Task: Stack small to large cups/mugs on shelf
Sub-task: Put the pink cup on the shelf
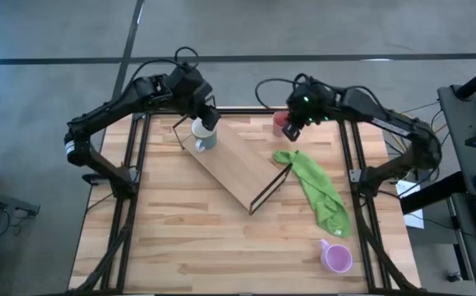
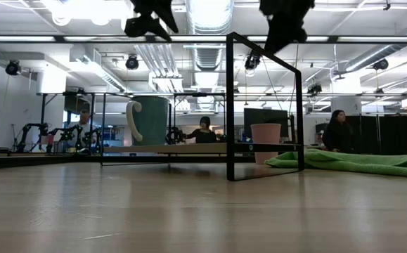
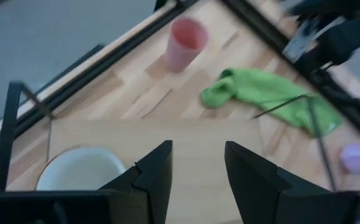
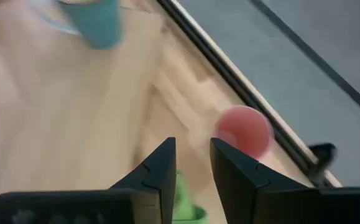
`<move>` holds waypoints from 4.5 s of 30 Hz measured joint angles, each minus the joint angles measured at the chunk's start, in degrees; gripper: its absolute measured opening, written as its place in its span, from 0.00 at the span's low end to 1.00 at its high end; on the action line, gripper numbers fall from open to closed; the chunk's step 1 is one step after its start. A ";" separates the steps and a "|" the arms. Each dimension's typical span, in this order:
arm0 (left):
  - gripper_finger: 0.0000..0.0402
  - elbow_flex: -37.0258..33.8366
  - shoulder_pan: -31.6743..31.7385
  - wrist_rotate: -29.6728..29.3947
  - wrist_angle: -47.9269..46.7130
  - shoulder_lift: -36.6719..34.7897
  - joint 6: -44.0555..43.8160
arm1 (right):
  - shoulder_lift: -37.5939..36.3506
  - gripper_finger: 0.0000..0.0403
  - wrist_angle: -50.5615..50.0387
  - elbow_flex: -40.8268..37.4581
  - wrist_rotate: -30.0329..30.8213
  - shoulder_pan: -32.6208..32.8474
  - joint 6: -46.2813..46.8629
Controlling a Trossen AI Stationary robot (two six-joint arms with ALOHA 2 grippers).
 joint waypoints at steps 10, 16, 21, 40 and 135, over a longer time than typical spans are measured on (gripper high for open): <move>0.33 0.04 -0.17 1.05 10.23 -4.38 0.20 | 9.61 0.21 0.47 0.00 -10.32 -8.85 -6.03; 0.33 0.07 -0.17 1.34 12.28 -5.99 2.79 | 13.95 0.18 0.67 0.00 -10.30 -9.66 -6.15; 0.33 0.02 -0.17 1.31 12.01 -5.84 2.83 | 16.69 0.19 0.86 0.00 -10.33 -9.71 -6.54; 0.33 -0.02 -0.15 1.31 12.05 -5.19 3.16 | 22.47 0.19 3.95 0.04 -9.80 -11.84 -5.49; 0.33 0.04 -0.17 0.90 11.89 -8.55 2.90 | 35.99 0.02 -1.53 30.57 -8.25 15.49 -4.39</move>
